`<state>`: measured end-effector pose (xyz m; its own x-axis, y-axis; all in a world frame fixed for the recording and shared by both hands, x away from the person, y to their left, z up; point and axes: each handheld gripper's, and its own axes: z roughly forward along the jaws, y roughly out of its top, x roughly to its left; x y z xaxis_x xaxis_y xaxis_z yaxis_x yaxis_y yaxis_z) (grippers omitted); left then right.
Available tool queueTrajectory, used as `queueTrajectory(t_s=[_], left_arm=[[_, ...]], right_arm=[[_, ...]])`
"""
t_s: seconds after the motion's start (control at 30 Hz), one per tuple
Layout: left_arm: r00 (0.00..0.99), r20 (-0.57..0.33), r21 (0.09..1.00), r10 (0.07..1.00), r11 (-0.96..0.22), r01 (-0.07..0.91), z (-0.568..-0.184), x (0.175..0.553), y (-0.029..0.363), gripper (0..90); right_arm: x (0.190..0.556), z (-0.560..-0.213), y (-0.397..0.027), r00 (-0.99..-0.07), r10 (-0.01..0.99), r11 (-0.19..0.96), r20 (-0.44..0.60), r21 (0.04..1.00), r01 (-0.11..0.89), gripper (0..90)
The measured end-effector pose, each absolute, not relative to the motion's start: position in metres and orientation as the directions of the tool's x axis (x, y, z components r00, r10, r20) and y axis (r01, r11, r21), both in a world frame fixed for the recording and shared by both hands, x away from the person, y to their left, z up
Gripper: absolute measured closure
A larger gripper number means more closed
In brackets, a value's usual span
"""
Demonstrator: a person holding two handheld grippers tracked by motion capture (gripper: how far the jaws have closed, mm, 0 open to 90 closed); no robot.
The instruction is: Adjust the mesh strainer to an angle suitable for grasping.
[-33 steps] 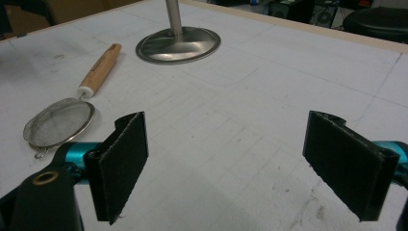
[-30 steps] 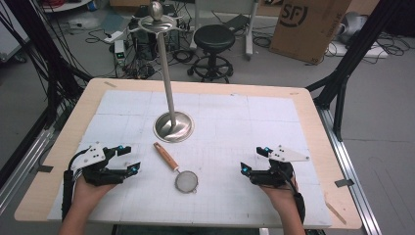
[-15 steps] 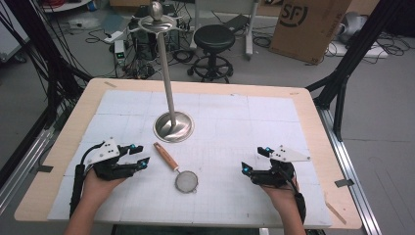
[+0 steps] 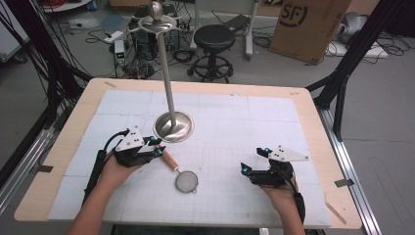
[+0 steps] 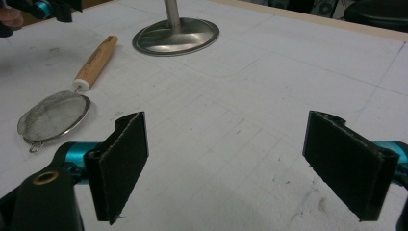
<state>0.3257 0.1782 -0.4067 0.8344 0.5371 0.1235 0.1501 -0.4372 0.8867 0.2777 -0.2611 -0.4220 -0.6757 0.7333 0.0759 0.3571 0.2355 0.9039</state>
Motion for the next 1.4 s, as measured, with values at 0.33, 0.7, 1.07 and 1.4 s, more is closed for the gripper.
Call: queueTrajectory(t_s=[0.33, 0.7, 1.07, 1.4], left_arm=[[0.839, 0.124, 0.837, 0.529, -0.51, 0.198, -0.423, 0.347, 0.154, 78.4], [0.831, 0.1, 0.79, 0.547, -0.552, 0.268, -0.436, 0.354, 0.16, 80.0], [0.846, 0.094, 0.774, 0.525, -0.573, 0.269, -0.437, 0.34, 0.167, 83.2], [0.852, 0.093, 0.79, 0.516, -0.559, 0.252, -0.432, 0.326, 0.173, 81.8]], right_arm=[[0.278, -0.424, -0.26, -0.678, 0.731, 0.244, 0.073, 0.9, 0.36, 15.0], [0.279, -0.427, -0.256, -0.685, 0.726, 0.266, 0.067, 0.891, 0.369, 15.0], [0.279, -0.428, -0.256, -0.685, 0.725, 0.269, 0.067, 0.889, 0.372, 15.0], [0.279, -0.43, -0.253, -0.687, 0.724, 0.28, 0.062, 0.884, 0.374, 15.0]])
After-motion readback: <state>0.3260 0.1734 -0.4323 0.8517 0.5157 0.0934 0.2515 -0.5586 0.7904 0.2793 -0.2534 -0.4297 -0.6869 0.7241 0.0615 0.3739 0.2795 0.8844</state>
